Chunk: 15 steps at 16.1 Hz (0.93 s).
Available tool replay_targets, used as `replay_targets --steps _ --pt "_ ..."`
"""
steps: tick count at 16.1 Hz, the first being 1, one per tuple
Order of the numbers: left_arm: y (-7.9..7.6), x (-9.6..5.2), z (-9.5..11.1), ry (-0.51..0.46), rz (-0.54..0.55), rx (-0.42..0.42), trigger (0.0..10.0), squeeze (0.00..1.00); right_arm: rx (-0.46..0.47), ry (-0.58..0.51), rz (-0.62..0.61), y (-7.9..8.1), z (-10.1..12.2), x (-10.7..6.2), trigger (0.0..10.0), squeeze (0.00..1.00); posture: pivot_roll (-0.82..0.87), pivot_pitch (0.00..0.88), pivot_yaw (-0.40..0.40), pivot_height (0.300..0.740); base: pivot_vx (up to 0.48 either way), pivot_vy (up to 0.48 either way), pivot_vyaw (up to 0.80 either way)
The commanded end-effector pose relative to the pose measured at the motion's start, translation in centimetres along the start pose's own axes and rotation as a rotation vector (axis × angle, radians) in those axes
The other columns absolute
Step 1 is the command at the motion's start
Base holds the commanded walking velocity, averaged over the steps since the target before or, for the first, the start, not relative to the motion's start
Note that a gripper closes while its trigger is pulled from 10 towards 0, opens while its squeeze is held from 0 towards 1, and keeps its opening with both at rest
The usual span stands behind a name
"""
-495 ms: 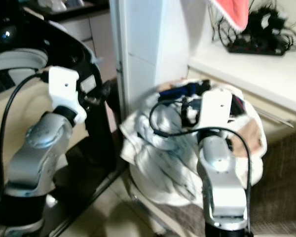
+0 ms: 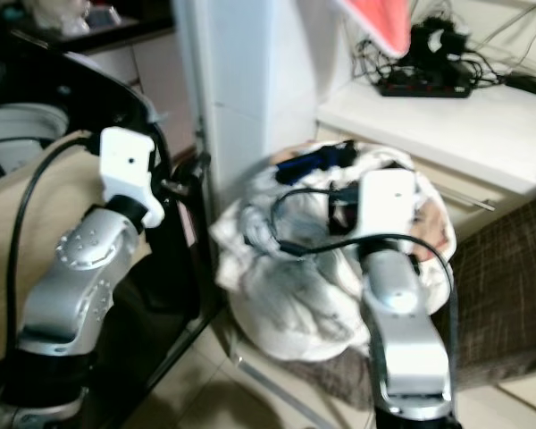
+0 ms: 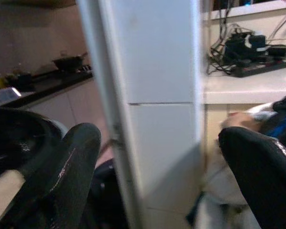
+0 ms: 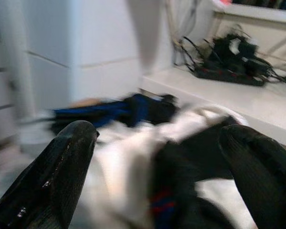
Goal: Clothes washing
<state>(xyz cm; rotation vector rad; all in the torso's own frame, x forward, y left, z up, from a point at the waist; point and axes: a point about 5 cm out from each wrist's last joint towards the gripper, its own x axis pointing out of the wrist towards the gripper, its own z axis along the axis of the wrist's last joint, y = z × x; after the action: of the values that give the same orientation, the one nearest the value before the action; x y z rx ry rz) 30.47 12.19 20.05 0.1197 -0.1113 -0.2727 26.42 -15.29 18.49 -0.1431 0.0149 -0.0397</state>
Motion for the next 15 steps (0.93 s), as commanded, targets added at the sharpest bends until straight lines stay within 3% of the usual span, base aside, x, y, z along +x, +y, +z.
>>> replay_targets --steps 1,4,7,9,11,15 --pt "-0.6 0.3 0.1 -0.006 -0.021 0.000 10.0 0.00 -0.020 -0.019 -0.029 -0.8 0.2 -0.1 10.0 0.00 -0.10 0.000 0.004 0.740 0.000 0.469 0.00" --pt "-0.8 0.4 0.1 0.001 -0.027 0.028 10.0 0.00 -0.023 -0.023 -0.051 -1.1 0.3 0.0 10.0 0.00 -0.10 0.000 0.008 0.740 0.000 0.312 0.68" --pt "-1.0 0.5 0.3 0.002 -0.018 0.041 10.0 0.00 0.015 -0.032 -0.087 -1.5 0.4 0.0 10.0 0.00 -0.10 0.000 0.012 0.740 0.000 -0.480 0.00" --pt "-1.1 0.7 0.4 -0.010 -0.007 0.000 10.0 0.00 0.006 -0.031 -0.097 -1.7 0.4 0.0 10.0 0.00 -0.11 0.000 0.013 0.740 0.000 0.000 0.00" --pt "-1.4 0.7 0.5 -0.016 -0.042 0.026 10.0 0.00 0.014 -0.023 -0.098 -1.7 0.3 0.0 10.0 0.00 -0.11 0.000 0.012 0.740 0.000 0.000 0.00" --pt "-1.3 0.6 0.4 -0.018 -0.020 -0.010 10.0 0.00 0.024 -0.016 -0.105 -2.0 0.3 0.1 10.0 0.00 -0.12 0.000 0.004 0.740 0.273 0.000 -0.73"
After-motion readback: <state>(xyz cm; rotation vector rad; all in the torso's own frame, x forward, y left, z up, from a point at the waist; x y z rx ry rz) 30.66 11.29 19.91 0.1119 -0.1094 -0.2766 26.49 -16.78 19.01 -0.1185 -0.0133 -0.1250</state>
